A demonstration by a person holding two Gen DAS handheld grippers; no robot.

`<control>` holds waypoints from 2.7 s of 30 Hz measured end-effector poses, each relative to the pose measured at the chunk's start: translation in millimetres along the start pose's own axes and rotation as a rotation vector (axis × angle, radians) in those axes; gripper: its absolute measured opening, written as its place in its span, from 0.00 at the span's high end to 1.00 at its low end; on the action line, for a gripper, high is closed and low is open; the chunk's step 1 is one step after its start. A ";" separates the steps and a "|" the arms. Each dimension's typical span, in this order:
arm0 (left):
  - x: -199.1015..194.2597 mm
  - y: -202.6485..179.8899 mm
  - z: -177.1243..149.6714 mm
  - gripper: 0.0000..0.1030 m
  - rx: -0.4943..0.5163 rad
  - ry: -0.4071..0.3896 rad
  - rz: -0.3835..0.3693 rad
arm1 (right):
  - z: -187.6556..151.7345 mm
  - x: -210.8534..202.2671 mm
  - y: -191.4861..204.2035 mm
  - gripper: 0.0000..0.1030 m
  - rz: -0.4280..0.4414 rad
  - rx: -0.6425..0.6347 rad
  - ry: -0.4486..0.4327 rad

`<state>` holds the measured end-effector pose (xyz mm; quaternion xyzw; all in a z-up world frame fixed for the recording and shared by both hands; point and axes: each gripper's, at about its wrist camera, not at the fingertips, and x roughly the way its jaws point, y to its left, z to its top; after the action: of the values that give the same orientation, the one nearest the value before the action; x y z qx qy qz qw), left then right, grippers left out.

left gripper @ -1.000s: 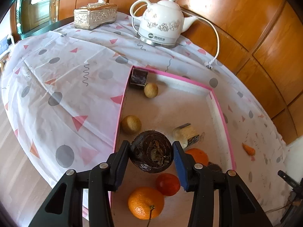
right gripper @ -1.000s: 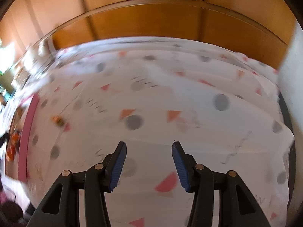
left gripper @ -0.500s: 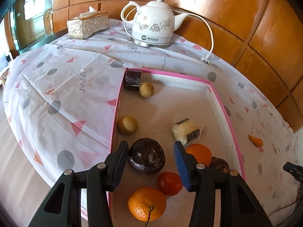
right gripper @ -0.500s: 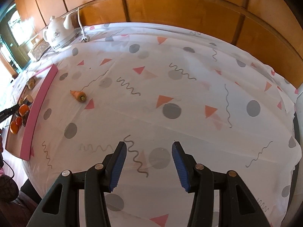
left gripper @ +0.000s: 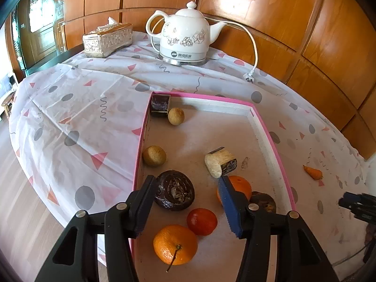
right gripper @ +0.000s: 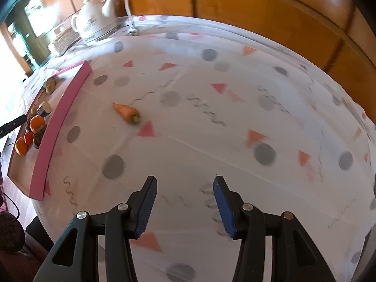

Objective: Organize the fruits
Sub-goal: 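Reach the right gripper to the orange carrot and grasp it, then carry the carrot into the pink tray and open the right gripper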

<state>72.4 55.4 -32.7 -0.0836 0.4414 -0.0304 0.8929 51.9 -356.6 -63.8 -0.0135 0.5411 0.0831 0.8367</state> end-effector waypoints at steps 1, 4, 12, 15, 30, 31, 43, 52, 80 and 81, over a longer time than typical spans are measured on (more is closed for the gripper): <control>-2.3 -0.8 0.0 0.46 0.007 -0.004 -0.002 | 3.8 2.9 4.6 0.51 0.003 -0.010 0.001; -7.3 -3.4 0.0 0.46 0.027 -0.017 0.004 | 16.5 11.5 17.9 0.51 0.016 -0.033 0.002; -13.9 -4.2 -0.6 0.46 0.033 -0.023 -0.006 | 44.9 30.0 41.2 0.51 0.007 -0.103 0.021; -14.0 -4.2 -1.2 0.46 0.032 -0.022 -0.010 | 51.8 35.4 46.2 0.50 0.000 -0.130 0.033; -13.6 -2.5 -3.7 0.46 0.024 -0.010 -0.019 | 71.2 61.5 62.6 0.48 -0.043 -0.220 0.081; -14.0 -2.3 -3.8 0.46 0.022 -0.010 -0.019 | 72.4 62.4 64.0 0.52 -0.041 -0.223 0.079; -21.5 -1.5 -5.4 0.46 0.008 -0.022 -0.030 | 62.1 60.5 64.8 0.75 0.048 -0.226 0.084; -29.1 2.5 -8.3 0.46 0.002 -0.033 -0.031 | 48.8 54.7 56.1 0.76 0.030 -0.182 0.056; -43.5 25.5 -14.5 0.42 -0.044 -0.096 0.069 | 20.0 38.0 90.2 0.78 0.079 -0.155 0.030; -44.1 25.7 -15.3 0.42 -0.044 -0.098 0.070 | 16.5 32.6 96.0 0.78 0.091 -0.141 0.020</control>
<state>33.0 84.5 -11.7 -0.0891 0.4004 0.0148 0.9119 65.2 -256.0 -80.1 -0.0488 0.5423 0.1587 0.8236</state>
